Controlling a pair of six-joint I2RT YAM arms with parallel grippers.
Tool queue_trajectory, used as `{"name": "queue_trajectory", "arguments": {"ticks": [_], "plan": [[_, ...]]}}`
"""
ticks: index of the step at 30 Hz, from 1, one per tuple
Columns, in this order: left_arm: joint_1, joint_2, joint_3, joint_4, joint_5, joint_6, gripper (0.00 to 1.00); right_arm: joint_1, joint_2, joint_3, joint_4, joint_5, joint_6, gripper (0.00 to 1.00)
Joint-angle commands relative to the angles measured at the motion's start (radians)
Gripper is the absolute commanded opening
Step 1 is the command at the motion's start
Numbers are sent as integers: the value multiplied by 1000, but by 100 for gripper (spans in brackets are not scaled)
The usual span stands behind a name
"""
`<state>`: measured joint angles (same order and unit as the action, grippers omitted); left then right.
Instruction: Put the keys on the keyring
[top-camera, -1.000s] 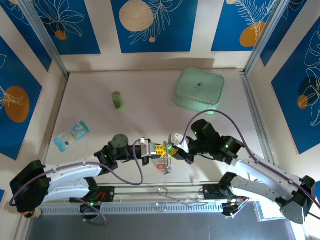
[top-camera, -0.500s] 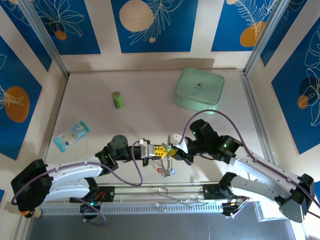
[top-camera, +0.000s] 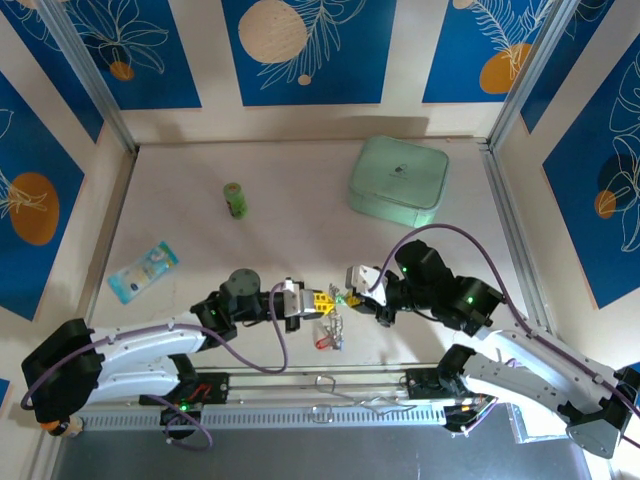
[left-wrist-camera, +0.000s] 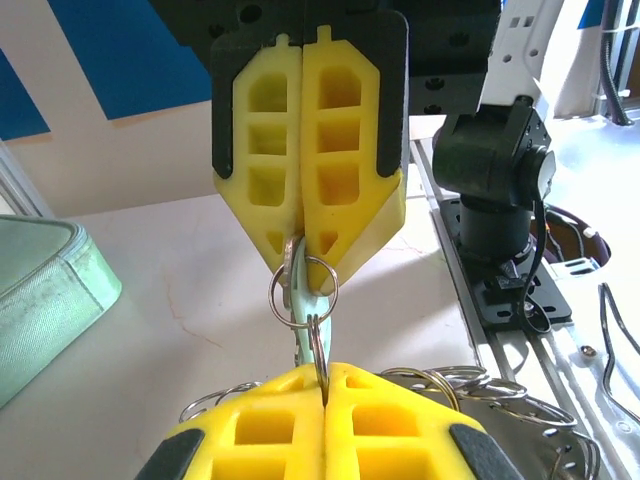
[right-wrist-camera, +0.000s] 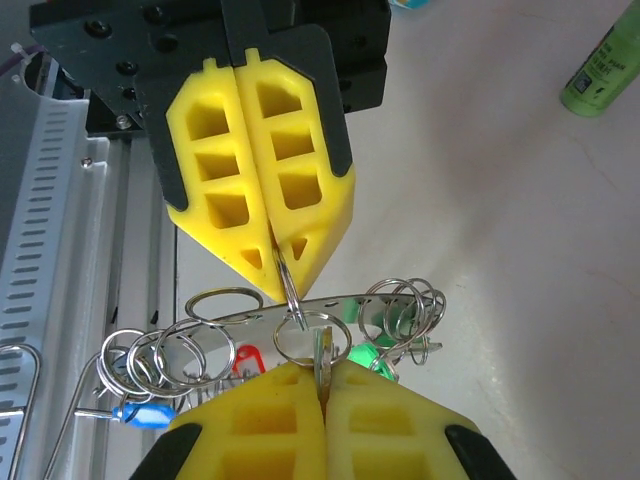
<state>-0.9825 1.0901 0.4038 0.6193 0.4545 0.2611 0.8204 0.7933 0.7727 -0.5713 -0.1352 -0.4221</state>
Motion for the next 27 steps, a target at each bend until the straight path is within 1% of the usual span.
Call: {"name": "queue_trajectory", "arguments": {"ticks": [1, 2, 3, 5, 7, 10, 13, 14, 16, 18, 20, 22, 24, 26, 27], "plan": [[-12, -17, 20, -27, -25, 16, 7, -3, -4, 51, -3, 47, -20, 0], [-13, -19, 16, -17, -31, 11, 18, -1, -4, 57, 1, 56, -24, 0], [-12, -21, 5, 6, -37, 0, 26, 1, -1, 64, 5, 64, -29, 0], [-12, -29, -25, 69, -59, -21, 38, 4, 8, 80, 5, 76, -45, 0], [-12, -50, -58, 128, -103, -44, 46, 9, 28, 99, 1, 89, -62, 0], [-12, -117, -117, 184, -221, -71, 51, 19, 68, 128, 8, 103, -91, 0], [-12, -249, -184, 191, -410, -89, 53, 38, 129, 161, 41, 103, -112, 0], [-12, -309, -207, 177, -485, -92, 56, 47, 156, 178, 58, 102, -120, 0], [-10, -433, -240, 107, -658, -94, 60, 77, 217, 208, 105, 97, -132, 0], [-8, -573, -264, 6, -855, -97, 62, 125, 296, 251, 148, 101, -156, 0], [-7, -706, -273, -105, -1005, -100, 64, 162, 377, 304, 190, 86, -169, 0], [-5, -840, -275, -211, -1082, -95, 64, 172, 446, 345, 269, 26, -127, 0], [-6, -967, -279, -293, -1158, -99, 64, 167, 506, 351, 389, -59, -64, 0], [-5, -1058, -277, -361, -1205, -100, 64, 167, 565, 344, 447, -83, -45, 0], [-5, -1082, -276, -379, -1235, -97, 64, 167, 602, 345, 443, -76, -48, 0]]}}
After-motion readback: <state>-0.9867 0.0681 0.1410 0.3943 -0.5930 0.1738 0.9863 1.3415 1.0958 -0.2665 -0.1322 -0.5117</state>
